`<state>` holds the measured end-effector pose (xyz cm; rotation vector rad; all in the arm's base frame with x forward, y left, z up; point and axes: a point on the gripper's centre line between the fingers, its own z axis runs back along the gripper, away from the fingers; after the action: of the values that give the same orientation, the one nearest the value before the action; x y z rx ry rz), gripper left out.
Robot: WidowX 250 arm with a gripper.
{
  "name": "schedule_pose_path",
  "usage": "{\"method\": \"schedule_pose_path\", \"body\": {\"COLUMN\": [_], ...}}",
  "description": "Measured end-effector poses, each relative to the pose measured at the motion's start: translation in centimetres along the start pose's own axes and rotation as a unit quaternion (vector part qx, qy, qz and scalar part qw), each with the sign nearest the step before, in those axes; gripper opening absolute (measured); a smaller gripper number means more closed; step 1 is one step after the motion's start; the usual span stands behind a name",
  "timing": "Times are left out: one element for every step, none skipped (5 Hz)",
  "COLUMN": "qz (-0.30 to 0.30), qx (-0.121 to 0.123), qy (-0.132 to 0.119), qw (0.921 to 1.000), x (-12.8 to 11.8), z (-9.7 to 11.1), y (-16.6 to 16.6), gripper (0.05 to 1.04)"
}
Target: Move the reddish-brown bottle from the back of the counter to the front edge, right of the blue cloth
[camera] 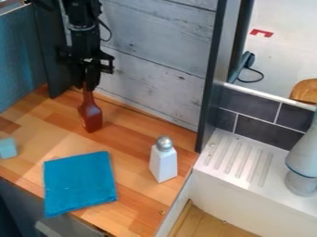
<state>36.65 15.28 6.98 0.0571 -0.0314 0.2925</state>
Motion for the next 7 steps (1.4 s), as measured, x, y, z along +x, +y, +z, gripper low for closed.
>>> {"method": "schedule_pose_path", "body": {"qz": [-0.026,-0.058,-0.094,-0.13,-0.172,-0.212,-0.267], "qx": [-0.024,-0.045,-0.052,-0.052,-0.052,-0.049,-0.038], "qy": [-0.053,-0.064,-0.068,-0.068,-0.059,-0.064,-0.07], "qw": [0.998,0.9952,0.9919,0.9878,0.982,0.974,0.9604], "x": [-0.8,-2.8,-5.6,-8.4,-12.4,-16.1,-19.4], "z": [5.1,6.9,8.0,8.3,7.7,8.0,8.0], "y": [-0.8,-1.6,-2.0,-2.3,-2.7,-3.7,-5.4], "gripper": [0.312,0.312,0.312,0.311,0.312,0.312,0.312]}}
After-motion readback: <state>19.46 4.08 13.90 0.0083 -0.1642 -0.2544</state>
